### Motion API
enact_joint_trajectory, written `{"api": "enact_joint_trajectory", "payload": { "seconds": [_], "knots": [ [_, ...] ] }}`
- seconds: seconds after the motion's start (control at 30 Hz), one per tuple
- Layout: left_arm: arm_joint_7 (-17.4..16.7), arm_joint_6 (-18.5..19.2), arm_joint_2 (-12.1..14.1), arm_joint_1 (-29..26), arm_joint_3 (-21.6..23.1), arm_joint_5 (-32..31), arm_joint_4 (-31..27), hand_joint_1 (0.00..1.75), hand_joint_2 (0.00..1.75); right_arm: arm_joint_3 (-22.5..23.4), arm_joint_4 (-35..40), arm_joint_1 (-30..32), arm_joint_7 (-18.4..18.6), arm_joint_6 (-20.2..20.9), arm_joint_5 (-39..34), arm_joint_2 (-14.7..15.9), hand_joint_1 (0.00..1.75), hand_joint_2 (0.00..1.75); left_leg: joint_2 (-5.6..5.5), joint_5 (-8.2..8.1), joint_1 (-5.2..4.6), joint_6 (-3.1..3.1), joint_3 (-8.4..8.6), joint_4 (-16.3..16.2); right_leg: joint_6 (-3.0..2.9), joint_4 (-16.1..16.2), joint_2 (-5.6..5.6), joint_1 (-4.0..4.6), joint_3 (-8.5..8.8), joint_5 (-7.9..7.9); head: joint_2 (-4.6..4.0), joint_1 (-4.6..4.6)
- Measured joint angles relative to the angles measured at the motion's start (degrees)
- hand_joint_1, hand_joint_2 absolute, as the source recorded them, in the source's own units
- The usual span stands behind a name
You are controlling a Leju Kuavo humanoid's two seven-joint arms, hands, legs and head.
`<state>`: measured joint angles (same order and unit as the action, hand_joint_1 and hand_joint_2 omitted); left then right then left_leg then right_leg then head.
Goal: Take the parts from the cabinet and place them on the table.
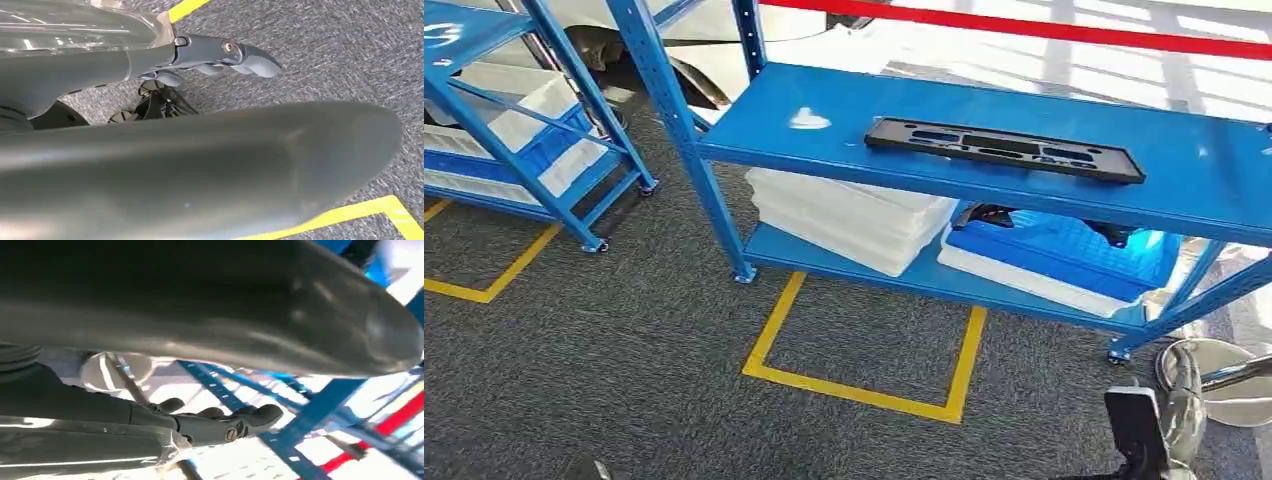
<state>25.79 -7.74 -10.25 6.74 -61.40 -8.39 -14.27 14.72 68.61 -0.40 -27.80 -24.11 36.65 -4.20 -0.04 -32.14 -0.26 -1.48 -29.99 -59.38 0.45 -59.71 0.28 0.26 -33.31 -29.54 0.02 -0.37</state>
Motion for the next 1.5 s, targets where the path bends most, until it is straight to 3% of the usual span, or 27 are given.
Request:
{"api": "enact_joint_trajectory", "payload": {
  "seconds": [0.87, 0.9, 1.03, 1.23, 1.27, 1.5],
  "knots": [
    [-0.18, 1.16, -0.85, 1.68, 0.79, 0.0, 0.2, 0.0, 0.0, -48.68, 20.47, -1.19, -4.9, 13.14, -7.01, 7.56, 0.0, 0.0, 0.0, 0.02, 0.0, 0.01, 0.01, 0.01, 0.0, -0.02, 0.03, 0.0, -0.01, -0.01, 0.0, 0.0],
    [0.02, 1.31, -0.85, 1.69, 0.79, 0.0, 0.28, 0.0, 1.75, -49.94, 21.05, -1.09, -5.03, 13.22, -7.08, 7.96, 0.0, 0.0, 0.0, 0.01, 0.0, 0.01, 0.01, 0.01, 0.0, -0.02, 0.03, 0.0, -0.01, -0.01, 0.0, 0.02],
    [1.31, 3.59, -0.87, 1.69, 0.83, 0.0, 0.55, 0.0, 1.75, -53.04, 22.47, -0.27, -4.85, 12.48, -7.1, 9.16, 0.0, 0.0, 0.0, 0.01, 0.0, 0.01, 0.0, 0.01, 0.0, -0.01, 0.02, 0.0, -0.01, 0.0, 0.0, 0.0],
    [1.97, 4.24, -0.98, 1.62, 1.38, 0.0, 0.61, 0.0, 1.75, -53.67, 22.79, 0.22, -4.24, 10.88, -8.26, 9.75, 0.0, 0.0, 0.0, 0.01, -0.01, 0.01, 0.04, 0.0, 0.0, -0.01, 0.02, 0.0, 0.0, 0.0, 0.0, 0.0],
    [1.97, 4.26, -0.98, 1.56, 1.44, 0.0, 0.61, 0.0, 0.0, -53.67, 22.81, 0.49, -4.11, 10.54, -8.54, 9.75, 0.0, 0.0, 0.0, 0.01, 0.0, 0.01, 0.03, 0.0, 0.0, -0.01, 0.02, 0.0, 0.0, 0.0, 0.0, 0.0],
    [1.95, 4.59, -1.09, 1.39, 1.55, 0.0, 0.61, 0.0, 0.0, -53.61, 23.1, 1.82, -3.52, 9.02, -8.94, 9.75, 0.0, 0.0, 0.0, 0.01, 0.01, 0.01, 0.03, 0.01, 0.0, -0.01, 0.02, 0.01, -0.01, -0.01, 0.0, 0.0]
  ]
}}
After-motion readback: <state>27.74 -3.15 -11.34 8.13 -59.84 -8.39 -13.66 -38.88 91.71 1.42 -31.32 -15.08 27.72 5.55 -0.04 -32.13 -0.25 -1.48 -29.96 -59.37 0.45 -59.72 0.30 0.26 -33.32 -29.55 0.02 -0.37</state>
